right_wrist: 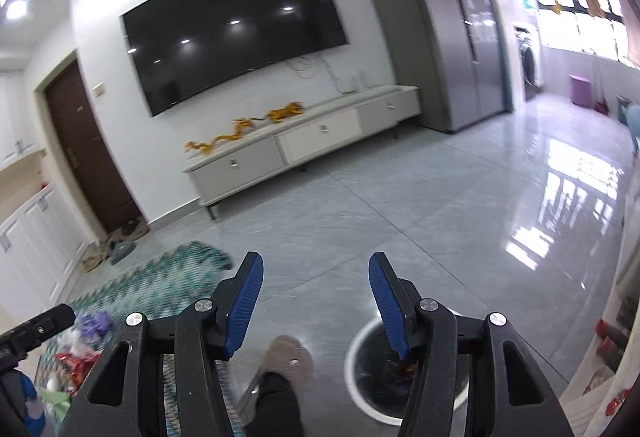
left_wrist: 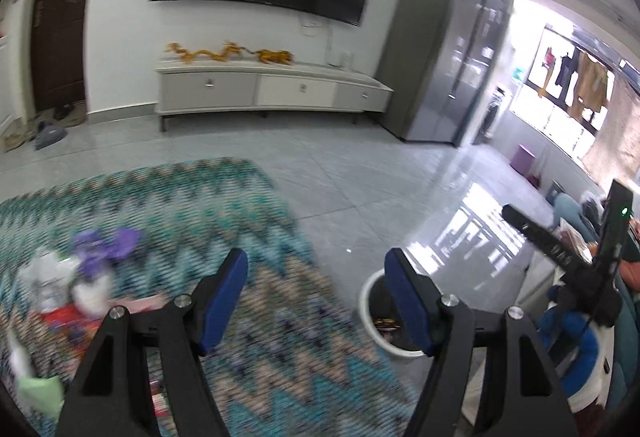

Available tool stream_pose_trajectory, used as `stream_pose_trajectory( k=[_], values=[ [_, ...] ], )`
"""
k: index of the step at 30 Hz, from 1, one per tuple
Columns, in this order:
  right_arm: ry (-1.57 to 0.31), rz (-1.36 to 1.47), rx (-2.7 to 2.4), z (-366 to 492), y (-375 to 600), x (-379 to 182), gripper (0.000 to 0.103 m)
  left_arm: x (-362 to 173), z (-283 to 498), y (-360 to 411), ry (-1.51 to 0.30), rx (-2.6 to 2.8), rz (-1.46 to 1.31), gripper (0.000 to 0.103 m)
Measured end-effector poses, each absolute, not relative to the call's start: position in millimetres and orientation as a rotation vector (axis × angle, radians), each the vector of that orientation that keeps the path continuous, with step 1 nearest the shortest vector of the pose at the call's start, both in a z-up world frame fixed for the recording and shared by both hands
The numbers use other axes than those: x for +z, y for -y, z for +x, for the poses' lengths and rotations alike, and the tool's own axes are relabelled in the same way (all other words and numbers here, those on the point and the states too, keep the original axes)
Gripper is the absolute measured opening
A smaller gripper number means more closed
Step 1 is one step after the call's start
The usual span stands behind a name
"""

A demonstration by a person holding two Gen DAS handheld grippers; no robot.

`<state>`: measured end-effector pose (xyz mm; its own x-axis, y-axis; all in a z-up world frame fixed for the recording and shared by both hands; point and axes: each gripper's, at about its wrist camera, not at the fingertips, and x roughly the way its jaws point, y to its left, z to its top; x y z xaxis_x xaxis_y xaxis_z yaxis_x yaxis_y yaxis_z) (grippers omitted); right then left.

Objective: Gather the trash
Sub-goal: 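Move both open grippers back to the trash pile, then grasp the green paper with the left gripper while the right grasps the pink wrapper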

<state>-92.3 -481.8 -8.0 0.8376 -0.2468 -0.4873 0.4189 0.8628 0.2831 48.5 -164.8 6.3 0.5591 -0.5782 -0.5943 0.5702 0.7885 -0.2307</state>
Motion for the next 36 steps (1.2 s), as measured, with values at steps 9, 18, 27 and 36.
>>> stream_pose_trajectory(
  k=[9, 18, 27, 36],
  values=[
    [-0.486, 0.308, -0.193, -53, 415, -1, 0.052, -26, 38, 25, -0.7, -0.43, -0.068, 0.069],
    [-0.596, 0.236, 0.038, -1, 339, -28, 0.052, -87, 11, -69, -0.825, -0.235, -0.198, 0.069],
    [-0.751, 0.183, 0.343, 44, 255, -75, 0.052, -107, 35, -67, -0.897, -0.222, -0.245, 0.069],
    [-0.84, 0.149, 0.49, 91, 221, -106, 0.052, -121, 59, -66, -0.936, -0.211, -0.258, 0.069]
  ],
)
